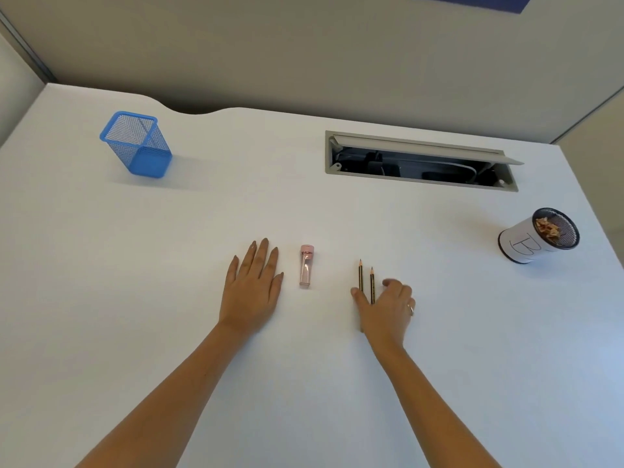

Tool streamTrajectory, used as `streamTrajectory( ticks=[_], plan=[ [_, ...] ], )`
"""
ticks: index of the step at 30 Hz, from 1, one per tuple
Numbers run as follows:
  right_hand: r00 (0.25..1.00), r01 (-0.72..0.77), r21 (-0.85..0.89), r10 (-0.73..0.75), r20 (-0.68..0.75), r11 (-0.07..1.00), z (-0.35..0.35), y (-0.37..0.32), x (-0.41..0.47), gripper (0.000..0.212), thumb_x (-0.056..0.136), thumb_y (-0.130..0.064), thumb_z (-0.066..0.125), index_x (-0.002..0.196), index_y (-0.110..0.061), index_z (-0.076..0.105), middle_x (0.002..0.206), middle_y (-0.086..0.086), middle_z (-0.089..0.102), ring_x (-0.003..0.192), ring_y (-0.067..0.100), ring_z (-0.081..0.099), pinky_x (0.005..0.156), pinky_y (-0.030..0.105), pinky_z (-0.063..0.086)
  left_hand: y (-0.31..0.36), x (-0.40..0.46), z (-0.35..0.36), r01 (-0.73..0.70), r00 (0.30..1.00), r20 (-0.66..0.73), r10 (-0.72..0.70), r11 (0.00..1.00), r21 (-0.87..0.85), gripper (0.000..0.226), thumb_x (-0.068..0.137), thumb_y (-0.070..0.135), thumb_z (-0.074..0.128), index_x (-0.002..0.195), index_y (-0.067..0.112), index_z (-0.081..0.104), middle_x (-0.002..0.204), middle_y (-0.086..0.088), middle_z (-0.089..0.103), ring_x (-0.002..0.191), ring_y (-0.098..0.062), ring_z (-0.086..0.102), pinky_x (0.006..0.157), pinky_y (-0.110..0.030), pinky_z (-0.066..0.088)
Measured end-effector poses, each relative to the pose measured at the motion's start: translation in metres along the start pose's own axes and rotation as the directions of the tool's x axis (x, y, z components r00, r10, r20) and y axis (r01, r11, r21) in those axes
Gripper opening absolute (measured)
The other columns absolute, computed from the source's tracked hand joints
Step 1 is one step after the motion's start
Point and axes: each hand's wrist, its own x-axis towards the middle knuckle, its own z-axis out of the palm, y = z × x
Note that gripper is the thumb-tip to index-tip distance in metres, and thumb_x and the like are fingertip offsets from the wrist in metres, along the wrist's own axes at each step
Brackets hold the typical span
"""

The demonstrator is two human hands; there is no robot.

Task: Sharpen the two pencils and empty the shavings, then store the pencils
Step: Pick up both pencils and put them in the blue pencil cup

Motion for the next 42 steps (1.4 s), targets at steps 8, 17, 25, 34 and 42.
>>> streamTrajectory(
  ticks=[8,17,25,34,42],
  plan=[
    [0.992,-0.019,0.135,0.003,0.125,0.991,-0.02,0.016,0.01,0.021,0.083,-0.02,0.069,0.101,-0.009,0.064,0.096,0.005,0.063,0.089,0.022,0.06,0.076,0.032,0.047,0.002,0.0,0.0,0.017,1.0,-0.018,-0.018,1.0,-0.009,0.056,0.099,0.04,0.023,0.148,0.018,0.038,0.159,-0.004,0.031,0.147,-0.023,0.027,0.115,-0.047,0.024],
    [0.972,0.02,-0.047,-0.008,0.237,0.999,-0.03,0.009,0.016,0.015,0.087,-0.016,0.062,0.098,-0.007,0.067,0.097,0.006,0.063,0.079,0.018,0.054,0.064,0.025,0.039,0.006,-0.019,0.0,0.054,0.998,0.014,-0.054,0.998,-0.02,0.055,0.099,0.039,0.023,0.148,0.019,0.038,0.158,-0.002,0.031,0.147,-0.022,0.027,0.115,-0.046,0.023],
    [0.969,-0.076,0.249,0.013,0.246,0.966,-0.045,-0.048,0.008,0.013,0.084,-0.021,0.068,0.093,-0.012,0.071,0.078,-0.002,0.068,0.067,0.018,0.06,0.059,0.028,0.047,0.03,-0.011,-0.033,0.211,0.975,0.164,-0.147,0.834,-0.51,0.049,0.103,0.033,0.032,0.149,0.015,0.033,0.16,-0.001,0.027,0.149,-0.018,0.018,0.118,-0.038,0.014],
    [0.913,-0.161,0.784,-0.211,0.349,0.6,-0.021,-0.213,-0.041,0.014,0.083,-0.01,0.07,0.096,-0.006,0.072,0.09,0.012,0.075,0.08,0.019,0.07,0.077,0.027,0.057,-0.012,0.021,-0.14,0.165,0.983,0.184,0.016,0.372,-0.914,0.028,0.103,0.032,0.036,0.109,0.019,0.06,0.096,0.004,0.067,0.079,-0.005,0.064,0.065,-0.019,0.05],
    [0.913,-0.103,0.819,-0.274,0.303,0.564,0.034,-0.334,-0.055,0.006,0.085,-0.01,0.069,0.089,-0.012,0.072,0.083,0.017,0.07,0.069,0.02,0.063,0.071,0.024,0.058,-0.128,0.063,-0.199,0.082,0.993,0.115,0.016,0.599,-0.796,0.022,0.101,0.028,0.044,0.112,0.016,0.059,0.091,0.003,0.067,0.075,-0.006,0.062,0.063,-0.018,0.051]
  ],
)
